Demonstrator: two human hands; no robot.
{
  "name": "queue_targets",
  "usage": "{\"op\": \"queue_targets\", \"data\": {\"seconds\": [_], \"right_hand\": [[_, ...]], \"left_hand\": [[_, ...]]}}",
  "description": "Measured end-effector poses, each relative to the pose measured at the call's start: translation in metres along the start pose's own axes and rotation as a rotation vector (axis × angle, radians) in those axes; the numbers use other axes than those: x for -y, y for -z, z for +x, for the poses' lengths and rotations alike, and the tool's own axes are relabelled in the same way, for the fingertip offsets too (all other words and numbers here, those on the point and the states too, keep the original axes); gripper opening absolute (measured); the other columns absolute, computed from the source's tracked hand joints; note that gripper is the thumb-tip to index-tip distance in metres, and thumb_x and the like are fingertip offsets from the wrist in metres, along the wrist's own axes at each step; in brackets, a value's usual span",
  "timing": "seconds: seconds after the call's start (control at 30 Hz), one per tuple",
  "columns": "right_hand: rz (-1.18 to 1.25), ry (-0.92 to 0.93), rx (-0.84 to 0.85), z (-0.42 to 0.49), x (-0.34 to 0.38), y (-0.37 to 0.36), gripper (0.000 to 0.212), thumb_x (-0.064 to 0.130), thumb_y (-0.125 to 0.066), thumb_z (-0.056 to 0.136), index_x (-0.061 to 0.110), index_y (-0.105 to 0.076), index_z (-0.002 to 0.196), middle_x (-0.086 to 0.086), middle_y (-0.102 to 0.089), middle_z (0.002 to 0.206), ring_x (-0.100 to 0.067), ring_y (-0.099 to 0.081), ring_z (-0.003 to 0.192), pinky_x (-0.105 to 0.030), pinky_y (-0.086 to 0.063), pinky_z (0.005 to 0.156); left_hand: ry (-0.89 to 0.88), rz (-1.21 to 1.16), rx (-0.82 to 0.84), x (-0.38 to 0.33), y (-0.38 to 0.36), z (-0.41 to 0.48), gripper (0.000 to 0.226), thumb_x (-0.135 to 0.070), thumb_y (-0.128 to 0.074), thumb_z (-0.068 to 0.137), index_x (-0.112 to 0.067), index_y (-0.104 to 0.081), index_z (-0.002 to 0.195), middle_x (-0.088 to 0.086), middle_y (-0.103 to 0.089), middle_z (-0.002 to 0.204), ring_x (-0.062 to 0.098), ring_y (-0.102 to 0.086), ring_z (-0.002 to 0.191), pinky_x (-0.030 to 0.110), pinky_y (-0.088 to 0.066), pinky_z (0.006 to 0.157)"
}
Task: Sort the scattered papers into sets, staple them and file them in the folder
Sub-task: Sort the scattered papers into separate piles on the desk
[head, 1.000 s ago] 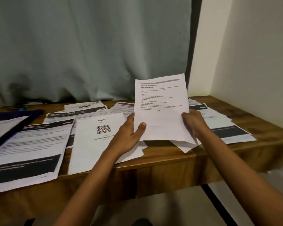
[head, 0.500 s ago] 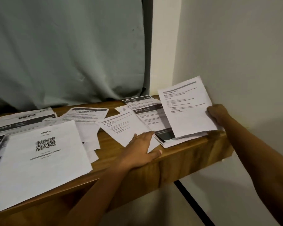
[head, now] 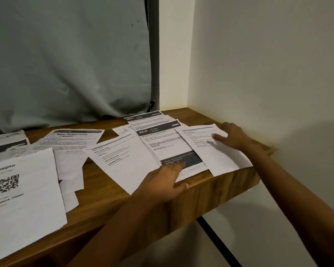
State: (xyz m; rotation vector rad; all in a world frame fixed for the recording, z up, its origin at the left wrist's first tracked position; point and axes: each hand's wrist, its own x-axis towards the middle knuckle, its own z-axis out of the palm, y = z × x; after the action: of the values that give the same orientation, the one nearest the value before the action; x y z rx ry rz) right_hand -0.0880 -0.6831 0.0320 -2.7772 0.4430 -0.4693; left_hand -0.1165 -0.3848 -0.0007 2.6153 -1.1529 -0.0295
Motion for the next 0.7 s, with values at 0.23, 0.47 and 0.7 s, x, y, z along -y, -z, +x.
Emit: {"op": "queue_targets", "data": {"seconds": [0.23, 0.47, 0.7], "right_hand": [[-0.072, 0.253, 0.464, -0.035, 0.040, -0.025, 0.076, 0.056, -0.054, 0.088, 0.032, -0.018, 0.151, 0.006, -0.016, 0.159, -0.021, -0.019, 0.145, -0.039, -0.023, 0.115], [-0.099, 0.099, 0.481, 0.001, 0.014, -0.026, 0.061, 0.046, -0.045, 0.097, 0.029, -0.021, 0.150, 0.001, -0.018, 0.159, -0.025, -0.020, 0.144, -0.042, -0.017, 0.116], [-0.110, 0.065, 0.446, 0.026, -0.008, -0.035, 0.051, 0.042, -0.031, 0.102, 0.029, -0.020, 0.151, 0.000, -0.014, 0.160, -0.024, -0.009, 0.147, -0.050, 0.003, 0.118]], "left_hand": [[0.010, 0.162, 0.089, -0.005, 0.008, 0.014, 0.045, -0.038, -0.045, 0.099, -0.018, -0.040, 0.139, 0.010, -0.050, 0.137, 0.028, -0.053, 0.119, 0.036, -0.047, 0.096], [-0.049, 0.319, 0.037, -0.005, 0.007, 0.015, 0.022, -0.021, -0.041, 0.101, -0.010, -0.055, 0.113, 0.013, -0.059, 0.113, 0.030, -0.059, 0.103, 0.029, -0.039, 0.074], [-0.045, 0.298, 0.015, -0.005, 0.002, 0.009, 0.020, -0.018, -0.037, 0.100, -0.011, -0.052, 0.111, 0.012, -0.059, 0.114, 0.030, -0.059, 0.102, 0.033, -0.040, 0.075]]}}
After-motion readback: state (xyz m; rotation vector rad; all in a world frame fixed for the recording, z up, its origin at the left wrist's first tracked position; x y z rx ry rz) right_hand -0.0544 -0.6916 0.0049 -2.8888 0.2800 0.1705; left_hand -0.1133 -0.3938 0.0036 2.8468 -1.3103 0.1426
